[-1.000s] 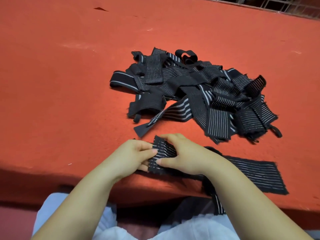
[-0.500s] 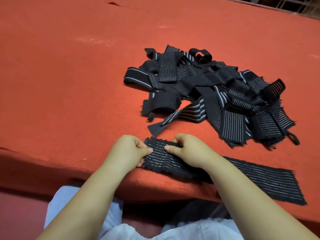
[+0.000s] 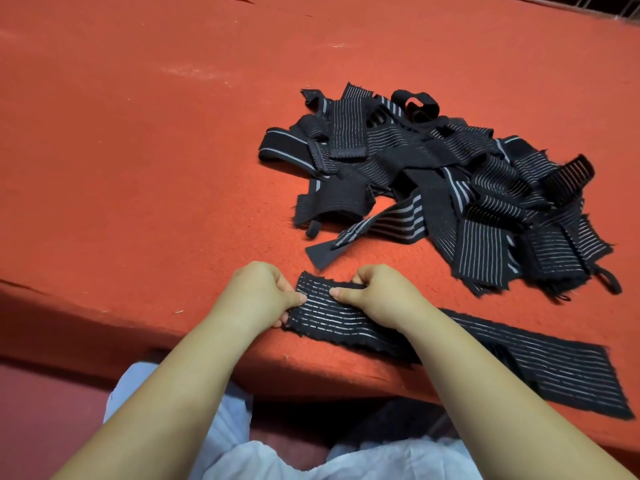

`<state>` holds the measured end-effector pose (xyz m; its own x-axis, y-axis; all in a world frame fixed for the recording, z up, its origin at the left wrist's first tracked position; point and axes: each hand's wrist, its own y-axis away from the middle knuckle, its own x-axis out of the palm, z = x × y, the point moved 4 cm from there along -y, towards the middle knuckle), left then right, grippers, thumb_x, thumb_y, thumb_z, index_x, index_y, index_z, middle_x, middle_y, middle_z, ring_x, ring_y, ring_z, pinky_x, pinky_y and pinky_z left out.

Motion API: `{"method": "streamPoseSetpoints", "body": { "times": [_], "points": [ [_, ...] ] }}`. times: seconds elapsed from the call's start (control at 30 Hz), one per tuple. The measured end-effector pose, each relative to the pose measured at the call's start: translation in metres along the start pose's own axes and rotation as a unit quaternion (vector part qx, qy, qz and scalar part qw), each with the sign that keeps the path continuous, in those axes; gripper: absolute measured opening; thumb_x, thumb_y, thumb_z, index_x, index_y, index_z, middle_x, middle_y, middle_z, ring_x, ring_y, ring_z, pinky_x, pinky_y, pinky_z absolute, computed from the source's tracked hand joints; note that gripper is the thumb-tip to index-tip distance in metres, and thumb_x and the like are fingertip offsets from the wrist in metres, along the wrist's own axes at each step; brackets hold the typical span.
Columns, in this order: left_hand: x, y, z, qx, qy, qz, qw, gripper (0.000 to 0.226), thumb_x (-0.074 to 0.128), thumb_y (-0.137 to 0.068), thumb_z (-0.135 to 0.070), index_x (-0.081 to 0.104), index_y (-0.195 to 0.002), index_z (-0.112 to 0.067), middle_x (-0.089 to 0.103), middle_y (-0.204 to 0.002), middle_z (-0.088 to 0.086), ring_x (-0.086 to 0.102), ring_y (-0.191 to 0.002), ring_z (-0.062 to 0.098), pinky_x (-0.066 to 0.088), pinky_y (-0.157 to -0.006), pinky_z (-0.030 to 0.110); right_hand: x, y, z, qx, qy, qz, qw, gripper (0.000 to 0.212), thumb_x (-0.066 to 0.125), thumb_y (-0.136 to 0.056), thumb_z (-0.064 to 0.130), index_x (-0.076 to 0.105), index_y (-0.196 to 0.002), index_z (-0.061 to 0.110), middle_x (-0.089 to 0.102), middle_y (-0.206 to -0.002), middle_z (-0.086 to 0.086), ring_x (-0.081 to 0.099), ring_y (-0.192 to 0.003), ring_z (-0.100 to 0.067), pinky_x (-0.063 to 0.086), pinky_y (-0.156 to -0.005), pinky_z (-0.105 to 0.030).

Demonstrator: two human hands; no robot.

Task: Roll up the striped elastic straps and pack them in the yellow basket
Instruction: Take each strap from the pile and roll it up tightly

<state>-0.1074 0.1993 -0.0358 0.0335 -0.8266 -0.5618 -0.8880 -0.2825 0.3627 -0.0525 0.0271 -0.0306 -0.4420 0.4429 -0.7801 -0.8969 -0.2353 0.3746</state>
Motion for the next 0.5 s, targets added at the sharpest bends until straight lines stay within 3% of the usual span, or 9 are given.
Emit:
{"method": "streamPoseSetpoints", "body": {
  "times": [0.23,0.4,0.5],
  "points": [
    [0.001,-0.001,-0.001,0.004,-0.038,-0.014,0.999,0.022,0.073,-0.079,-0.022,0.059,-0.064,-0.016,0.063,-0.046,-0.001,0.058,-0.041,0.011,0.051,-0.058,0.023,-0.001,0.001,0.002,0.002,0.011,0.009,1.0,0.036,0.067,-0.078,0.053,0.055,-0.08,0.019,0.066,-0.084,-0.001,0.063,-0.085,-0.024,0.046,-0.074,-0.033],
    [-0.001,0.002,-0.004,0.006,-0.06,-0.024,0.998,0.023,0.072,-0.08,-0.021,0.058,-0.063,-0.015,0.064,-0.049,0.003,0.059,-0.043,0.013,0.054,-0.064,0.026,-0.025,0.017,0.004,-0.01,0.146,0.116,0.982,0.047,0.077,-0.07,0.047,0.062,-0.103,0.016,0.066,-0.1,-0.002,0.06,-0.09,-0.021,0.04,-0.074,-0.025],
    [0.001,0.001,-0.005,0.003,-0.068,-0.017,0.998,0.022,0.071,-0.081,-0.02,0.057,-0.064,-0.014,0.064,-0.048,0.003,0.06,-0.044,0.015,0.056,-0.065,0.029,-0.051,0.02,-0.016,0.026,0.183,0.143,0.972,0.046,0.078,-0.068,0.049,0.068,-0.098,0.016,0.069,-0.091,0.0,0.063,-0.085,-0.02,0.044,-0.073,-0.026]
  ]
}}
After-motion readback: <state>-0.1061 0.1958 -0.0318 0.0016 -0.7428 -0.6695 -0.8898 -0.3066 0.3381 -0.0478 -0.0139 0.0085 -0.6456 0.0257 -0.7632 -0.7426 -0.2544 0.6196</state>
